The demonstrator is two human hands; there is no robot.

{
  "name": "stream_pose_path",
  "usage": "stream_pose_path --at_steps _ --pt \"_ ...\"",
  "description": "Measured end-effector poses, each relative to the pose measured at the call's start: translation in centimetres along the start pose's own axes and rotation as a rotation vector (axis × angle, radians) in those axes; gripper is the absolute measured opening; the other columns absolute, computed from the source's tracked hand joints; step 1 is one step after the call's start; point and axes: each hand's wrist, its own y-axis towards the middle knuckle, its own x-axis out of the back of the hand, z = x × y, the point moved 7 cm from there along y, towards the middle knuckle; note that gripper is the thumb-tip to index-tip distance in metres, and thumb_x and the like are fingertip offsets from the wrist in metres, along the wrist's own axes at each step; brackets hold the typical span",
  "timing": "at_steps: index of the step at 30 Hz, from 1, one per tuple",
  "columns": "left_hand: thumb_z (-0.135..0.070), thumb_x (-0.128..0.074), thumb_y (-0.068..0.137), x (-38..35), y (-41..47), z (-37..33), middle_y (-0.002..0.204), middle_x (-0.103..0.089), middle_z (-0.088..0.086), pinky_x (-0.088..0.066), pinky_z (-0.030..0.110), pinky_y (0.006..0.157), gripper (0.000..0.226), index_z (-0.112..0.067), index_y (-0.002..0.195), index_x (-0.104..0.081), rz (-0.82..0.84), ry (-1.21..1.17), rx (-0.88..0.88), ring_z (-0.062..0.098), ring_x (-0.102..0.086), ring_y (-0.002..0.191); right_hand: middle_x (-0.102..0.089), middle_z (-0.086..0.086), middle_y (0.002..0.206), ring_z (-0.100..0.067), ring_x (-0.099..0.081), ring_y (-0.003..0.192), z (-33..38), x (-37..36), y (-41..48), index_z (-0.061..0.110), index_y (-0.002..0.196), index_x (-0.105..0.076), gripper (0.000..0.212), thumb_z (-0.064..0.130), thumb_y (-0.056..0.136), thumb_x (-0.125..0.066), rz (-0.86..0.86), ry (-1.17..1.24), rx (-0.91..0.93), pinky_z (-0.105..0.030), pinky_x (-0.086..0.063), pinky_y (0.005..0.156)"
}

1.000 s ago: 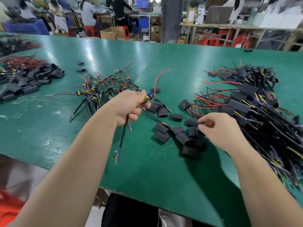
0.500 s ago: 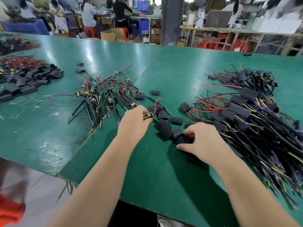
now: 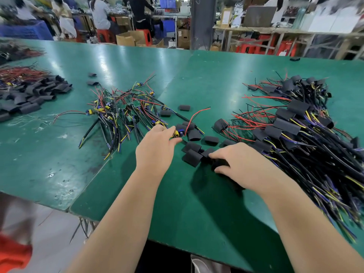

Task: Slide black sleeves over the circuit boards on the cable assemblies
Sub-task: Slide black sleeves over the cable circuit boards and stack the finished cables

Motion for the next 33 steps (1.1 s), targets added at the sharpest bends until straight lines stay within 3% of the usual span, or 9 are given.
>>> stream_pose_path --at_steps 8,14,16,20,23,25,28,31,33 --pt "-0.035 -0.053 0.096 -0.4 0.0 0.7 0.113 -0.057 -0.001 -0.048 0.036 0.074 0.037 -0.020 0.130 -0.058 0.023 -0.070 0.021 0.021 -0.053 0.102 -0.054 -0.014 0.128 -0.029 -0.053 0.117 1.2 -0.5 0.3 0.012 0.135 -0.052 0.044 0.022 0.093 -0.058 0.384 -0.270 0.029 -0.031 -0.044 0.092" --pt "-0.035 -0.055 0.095 -0.5 0.0 1.0 0.105 -0.056 -0.002 -0.043 0.032 0.068 0.037 -0.021 0.129 -0.059 0.024 -0.107 0.031 0.020 -0.051 0.089 -0.065 -0.005 0.111 -0.025 -0.060 0.105 0.2 -0.2 -0.5 0.017 0.119 -0.065 0.033 0.017 0.086 -0.065 0.285 -0.125 0.040 -0.030 -0.047 0.088" --pt "-0.033 -0.058 0.094 -0.4 0.0 0.9 0.098 -0.055 -0.004 -0.040 0.031 0.066 0.033 -0.022 0.124 -0.063 0.002 -0.158 0.017 0.017 -0.046 0.079 -0.066 0.000 0.100 -0.020 -0.061 0.096 -0.4 0.0 -0.2 0.018 0.111 -0.069 0.032 0.018 0.079 -0.071 0.166 -0.049 0.073 -0.030 -0.048 0.085" --pt "-0.024 -0.067 0.088 0.7 -0.4 -0.1 0.097 -0.059 -0.006 -0.042 0.029 0.068 0.027 -0.020 0.114 -0.069 -0.061 -0.341 -0.139 0.016 -0.050 0.072 -0.069 0.015 0.077 0.003 -0.060 0.070 -3.0 2.1 -0.6 0.027 0.089 -0.072 0.027 0.012 0.069 -0.083 -0.180 0.419 0.018 -0.005 -0.043 0.070" --pt "-0.019 -0.068 0.085 1.7 -1.0 -1.9 0.096 -0.061 -0.006 -0.042 0.026 0.067 0.028 -0.014 0.113 -0.070 -0.129 -0.373 -0.330 0.013 -0.052 0.078 -0.071 0.014 0.076 0.001 -0.064 0.071 -6.1 3.7 -1.1 0.030 0.082 -0.066 0.034 0.003 0.070 -0.082 -0.490 0.932 -0.098 -0.010 -0.047 0.069" --pt "-0.017 -0.068 0.084 2.3 -1.5 -2.9 0.096 -0.062 -0.003 -0.044 0.024 0.071 0.028 -0.011 0.111 -0.071 -0.209 -0.367 -0.420 0.011 -0.053 0.084 -0.067 0.000 0.081 -0.014 -0.068 0.084 -8.0 3.6 -1.5 0.023 0.086 -0.058 0.028 0.000 0.078 -0.072 -0.646 1.464 -0.141 -0.017 -0.049 0.068" --pt "-0.016 -0.069 0.085 2.8 -2.2 -4.0 0.097 -0.065 0.001 -0.049 0.027 0.077 0.026 -0.008 0.110 -0.071 -0.294 -0.380 -0.535 0.015 -0.058 0.086 -0.068 -0.008 0.093 -0.023 -0.070 0.099 -9.4 2.8 -2.0 0.022 0.092 -0.051 0.015 0.008 0.091 -0.058 -0.742 1.997 -0.158 -0.021 -0.051 0.072" --pt "-0.015 -0.069 0.086 2.8 -2.5 -4.4 0.097 -0.065 0.002 -0.051 0.031 0.076 0.026 -0.008 0.110 -0.071 -0.314 -0.401 -0.575 0.019 -0.061 0.085 -0.068 -0.008 0.099 -0.018 -0.067 0.107 -9.3 2.7 -2.2 0.018 0.093 -0.050 0.007 0.019 0.090 -0.057 -0.750 2.146 -0.122 -0.022 -0.053 0.075" --pt "-0.012 -0.071 0.085 2.7 -2.6 -4.6 0.097 -0.065 0.002 -0.052 0.034 0.075 0.026 -0.008 0.110 -0.071 -0.304 -0.403 -0.586 0.020 -0.062 0.085 -0.072 -0.005 0.092 -0.015 -0.067 0.106 -8.7 2.6 -1.9 0.015 0.102 -0.048 0.019 0.023 0.087 -0.057 -0.727 2.229 -0.105 -0.021 -0.054 0.076"
